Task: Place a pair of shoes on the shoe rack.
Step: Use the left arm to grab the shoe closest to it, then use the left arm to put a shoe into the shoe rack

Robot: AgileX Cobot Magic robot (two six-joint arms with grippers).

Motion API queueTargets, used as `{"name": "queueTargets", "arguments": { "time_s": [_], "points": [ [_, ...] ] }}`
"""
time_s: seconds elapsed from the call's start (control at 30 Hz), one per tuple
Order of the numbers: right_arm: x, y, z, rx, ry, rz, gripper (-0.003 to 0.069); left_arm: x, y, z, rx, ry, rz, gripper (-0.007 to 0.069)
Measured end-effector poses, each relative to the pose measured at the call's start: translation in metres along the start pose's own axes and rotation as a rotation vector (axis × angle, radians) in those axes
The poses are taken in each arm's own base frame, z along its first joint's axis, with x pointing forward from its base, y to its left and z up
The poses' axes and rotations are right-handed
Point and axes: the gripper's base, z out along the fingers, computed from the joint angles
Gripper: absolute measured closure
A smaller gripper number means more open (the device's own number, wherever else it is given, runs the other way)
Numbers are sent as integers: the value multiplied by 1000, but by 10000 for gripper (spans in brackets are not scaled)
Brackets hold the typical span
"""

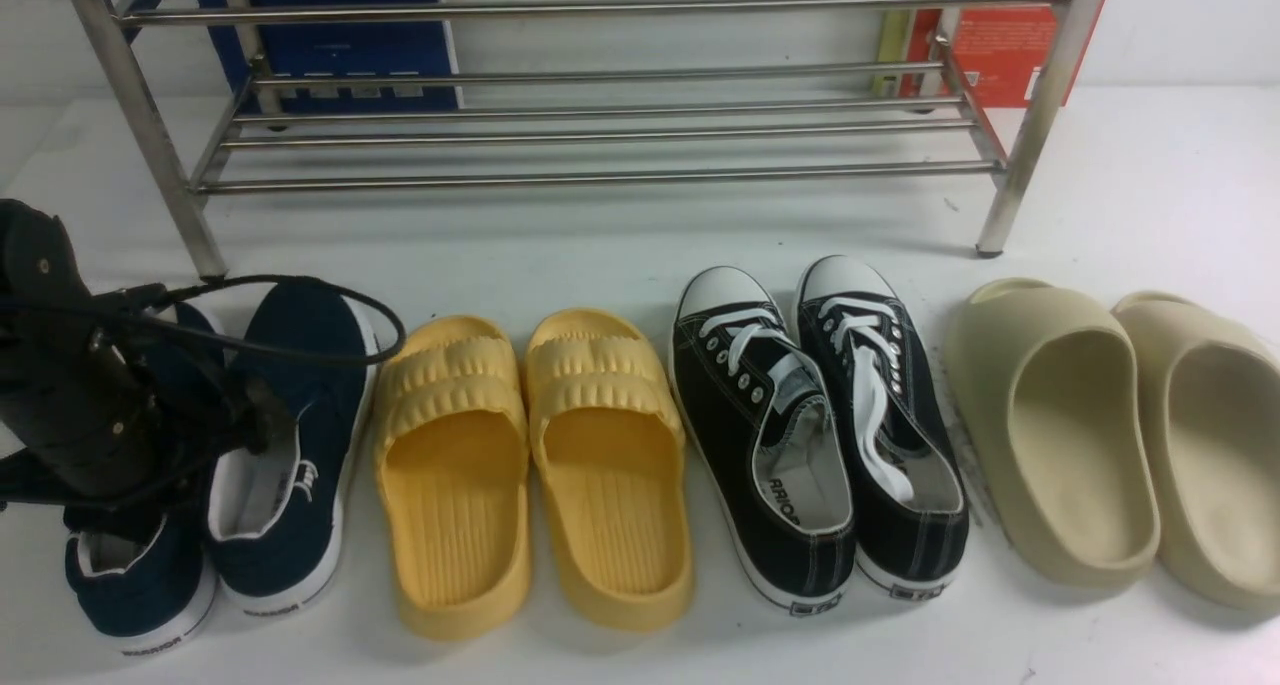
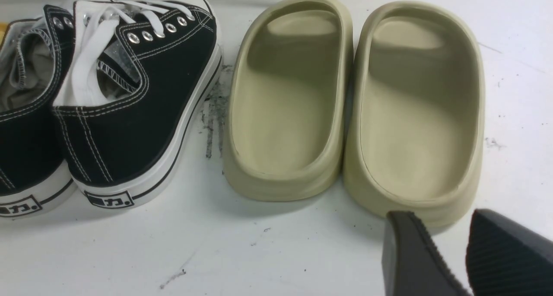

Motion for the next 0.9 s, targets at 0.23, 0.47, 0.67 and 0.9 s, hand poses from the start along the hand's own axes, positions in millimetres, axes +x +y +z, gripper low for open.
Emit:
{"name": "queueTargets", "arguments": {
  "time_s": [0.23, 0.47, 0.67, 0.9],
  "points": [
    [0, 0, 0, 0, 0, 0, 420, 4, 0, -12, 11, 6, -26, 627],
    [0, 0, 0, 0, 0, 0, 420, 34, 4, -89, 42, -88, -20, 627],
    [0, 0, 0, 0, 0, 0, 420, 50, 1, -147, 113, -170, 38, 627],
    [0, 0, 0, 0, 0, 0, 420, 39, -17, -152, 222, -132, 109, 627]
  ]
}}
